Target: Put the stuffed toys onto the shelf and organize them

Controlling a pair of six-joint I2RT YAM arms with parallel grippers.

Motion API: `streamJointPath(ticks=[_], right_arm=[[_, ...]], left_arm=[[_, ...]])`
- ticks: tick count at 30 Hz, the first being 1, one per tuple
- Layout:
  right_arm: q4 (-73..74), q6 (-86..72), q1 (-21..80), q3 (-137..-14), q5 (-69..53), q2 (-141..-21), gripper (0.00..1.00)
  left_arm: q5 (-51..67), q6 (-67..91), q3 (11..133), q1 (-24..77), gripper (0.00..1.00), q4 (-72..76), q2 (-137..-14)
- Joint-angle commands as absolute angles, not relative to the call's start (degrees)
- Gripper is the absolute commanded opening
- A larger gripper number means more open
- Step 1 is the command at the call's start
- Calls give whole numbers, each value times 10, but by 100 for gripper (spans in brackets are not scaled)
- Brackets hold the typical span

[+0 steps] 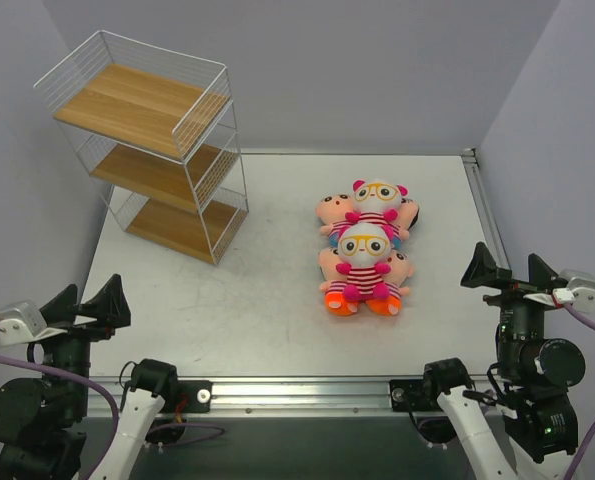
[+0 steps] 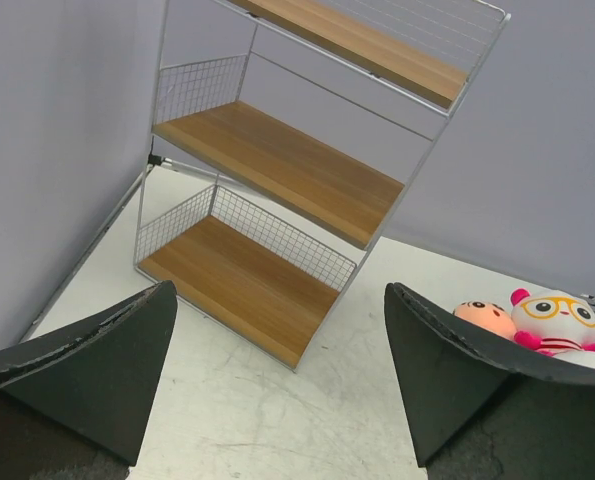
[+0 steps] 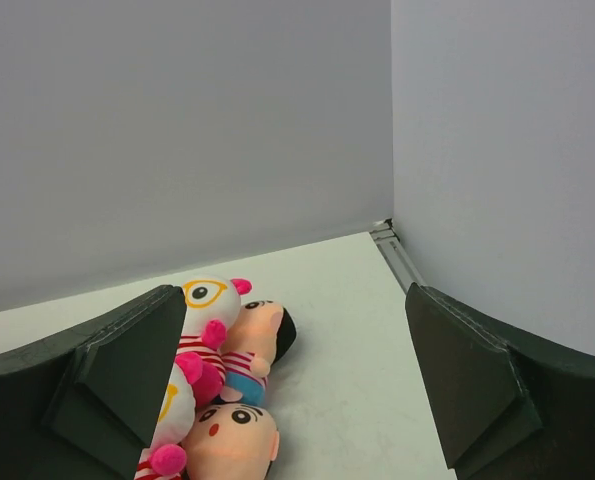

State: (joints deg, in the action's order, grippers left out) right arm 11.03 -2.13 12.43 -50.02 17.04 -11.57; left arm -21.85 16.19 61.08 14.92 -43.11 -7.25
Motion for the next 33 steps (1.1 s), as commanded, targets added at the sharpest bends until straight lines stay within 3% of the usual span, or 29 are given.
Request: streamJointPath(ticks=[1,10,22,33], right_arm=[[86,-27,125,-504,162,-139,100],[126,-84,126,-531,125,-238,100],[200,-195,126,-578,5,-458,100],[95,-232,125,-522,-123,-590,94]], left_arm=[[-210,169,609,151,94,-408,-88],[-184,201,595,150,94,-418,-101],[-113,219,584,150,94,-443,-145],[-70,230,523,150,94,-417,-143]])
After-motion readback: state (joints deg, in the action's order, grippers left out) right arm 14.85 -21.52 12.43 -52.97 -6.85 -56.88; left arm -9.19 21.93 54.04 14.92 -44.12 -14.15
